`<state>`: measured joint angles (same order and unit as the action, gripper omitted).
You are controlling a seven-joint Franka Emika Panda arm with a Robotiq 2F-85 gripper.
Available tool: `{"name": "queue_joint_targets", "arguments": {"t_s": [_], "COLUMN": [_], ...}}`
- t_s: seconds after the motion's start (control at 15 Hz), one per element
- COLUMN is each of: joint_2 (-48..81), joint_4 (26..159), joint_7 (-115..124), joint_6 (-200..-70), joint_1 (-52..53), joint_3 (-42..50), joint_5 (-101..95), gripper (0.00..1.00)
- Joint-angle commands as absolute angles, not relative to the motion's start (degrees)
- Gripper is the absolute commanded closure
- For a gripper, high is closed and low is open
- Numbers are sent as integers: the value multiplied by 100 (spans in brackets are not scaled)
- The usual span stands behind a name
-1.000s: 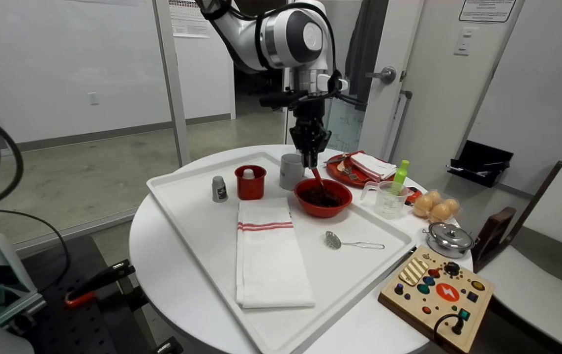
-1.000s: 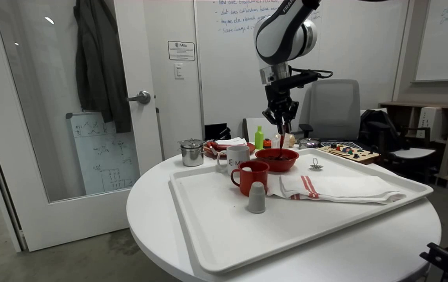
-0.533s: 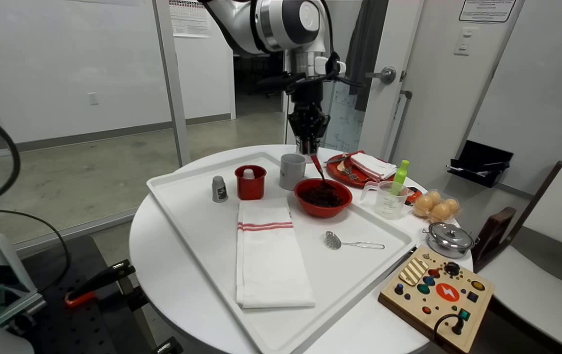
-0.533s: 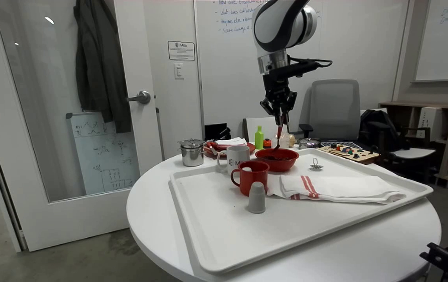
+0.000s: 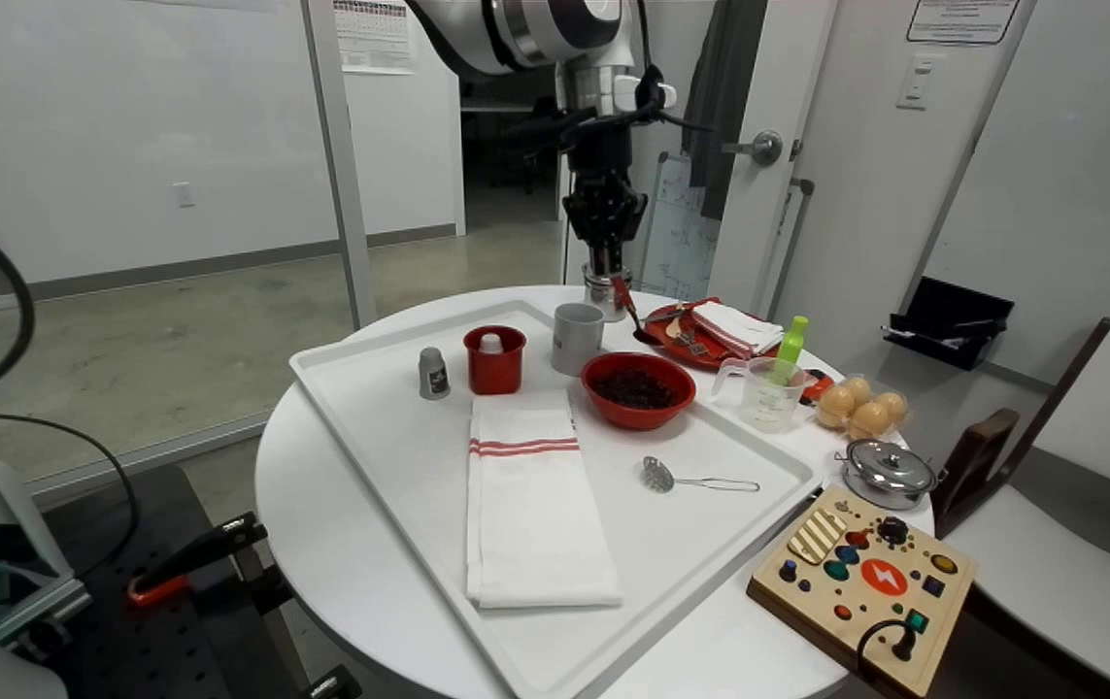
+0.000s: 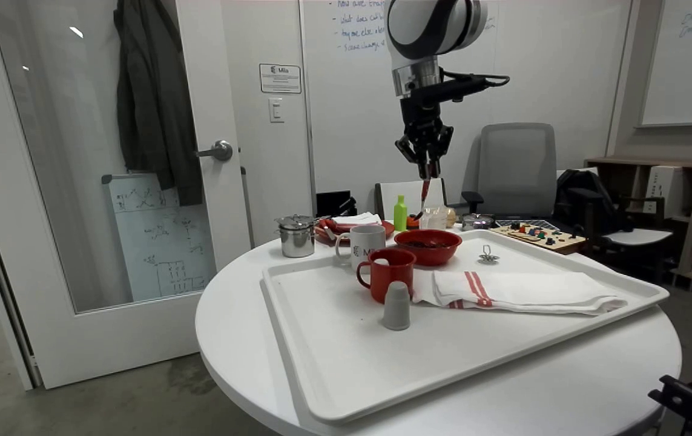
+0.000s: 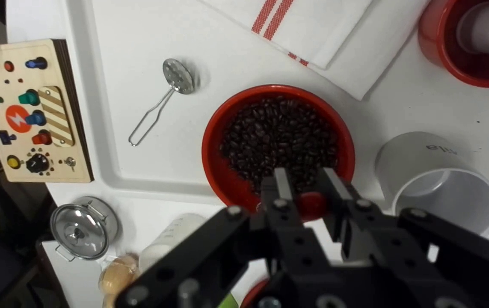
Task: Put the salt and pepper shaker in the red mug and use the spoon to mix the contents of the red bowl
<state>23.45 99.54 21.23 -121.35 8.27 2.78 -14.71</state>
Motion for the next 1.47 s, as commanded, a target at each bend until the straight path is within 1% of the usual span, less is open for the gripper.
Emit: {"name": "queue_joint_targets", "arguments": {"t_s": [0.0,0.67,1.4], "joint_2": [2126,2128,2574], "joint_4": [9807,9521,9230], "joint_7": [2181,2088,2001], "joint_6": [-11856,-11678,-11524], "joint_1": [982,1156,1266], "joint_3": [236,12,-209], "joint_5": [-1650,-1667,-1532], "gripper": [89,89,89]}}
